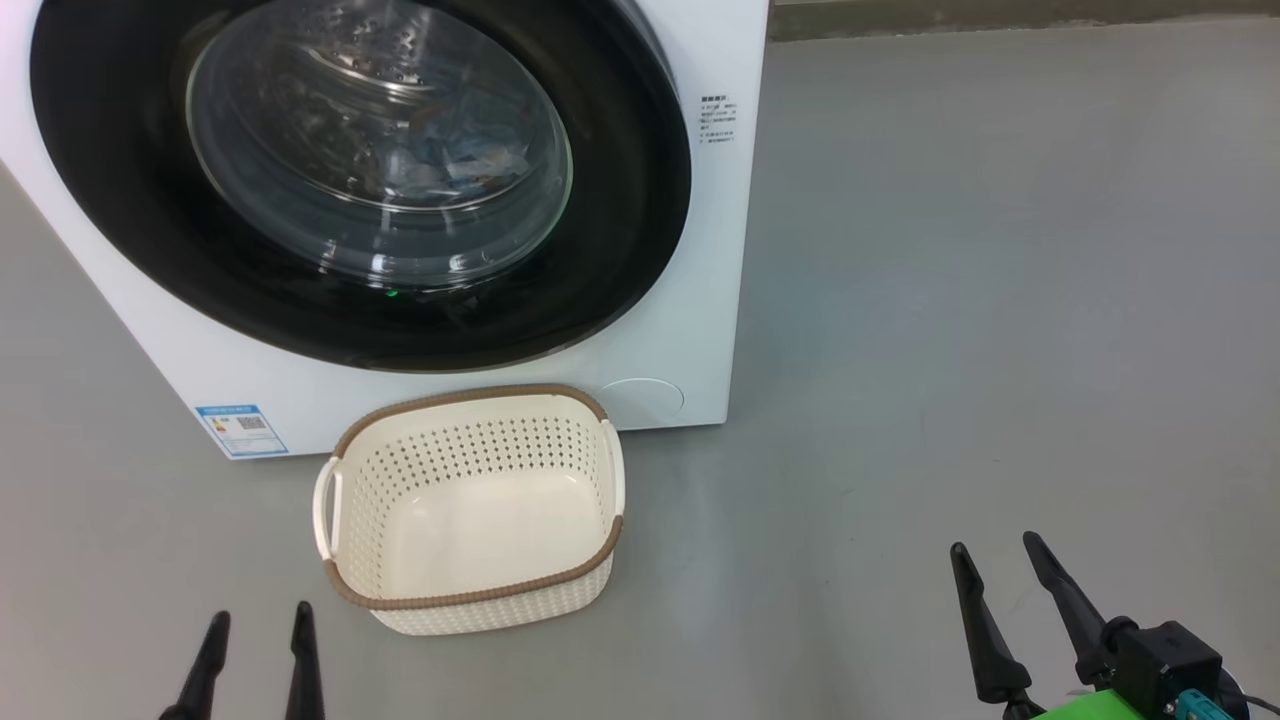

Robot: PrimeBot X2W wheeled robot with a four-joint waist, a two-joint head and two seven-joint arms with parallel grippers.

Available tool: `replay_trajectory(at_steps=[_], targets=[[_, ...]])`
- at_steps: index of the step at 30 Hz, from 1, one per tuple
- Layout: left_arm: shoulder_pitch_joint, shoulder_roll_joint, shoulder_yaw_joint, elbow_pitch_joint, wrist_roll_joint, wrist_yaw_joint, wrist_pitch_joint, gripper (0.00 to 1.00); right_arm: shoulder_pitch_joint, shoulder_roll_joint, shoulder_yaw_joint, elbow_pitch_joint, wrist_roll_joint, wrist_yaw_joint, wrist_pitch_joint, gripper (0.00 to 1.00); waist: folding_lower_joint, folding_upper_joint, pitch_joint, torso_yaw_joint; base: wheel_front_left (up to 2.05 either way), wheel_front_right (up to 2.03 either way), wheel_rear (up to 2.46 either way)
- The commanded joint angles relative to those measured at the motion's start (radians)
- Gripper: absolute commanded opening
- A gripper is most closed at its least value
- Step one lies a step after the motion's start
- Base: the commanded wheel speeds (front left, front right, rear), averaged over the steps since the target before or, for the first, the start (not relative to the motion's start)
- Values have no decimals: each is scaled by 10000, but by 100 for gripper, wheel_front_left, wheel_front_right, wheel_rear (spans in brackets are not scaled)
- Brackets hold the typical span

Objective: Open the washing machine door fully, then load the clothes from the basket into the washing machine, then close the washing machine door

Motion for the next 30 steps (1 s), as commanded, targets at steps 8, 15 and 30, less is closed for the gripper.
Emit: replay_trajectory(at_steps=[8,15,30], targets=[[-37,-83,-140,294,-340,-28,80,0,-4,17,31,271,333,0,50,0,2,-1,-3,18,0,0,0],[-156,-66,-109,361,-1155,-32,288,0,-99,-31,15,342,1204,1,231,0,6,-1,-22,-2,0,0,0],[-435,-34,-47,518,-2749,-41,694,0,-316,-90,-15,488,2875,3,579,0,0,-1,-22,-43,0,0,0]])
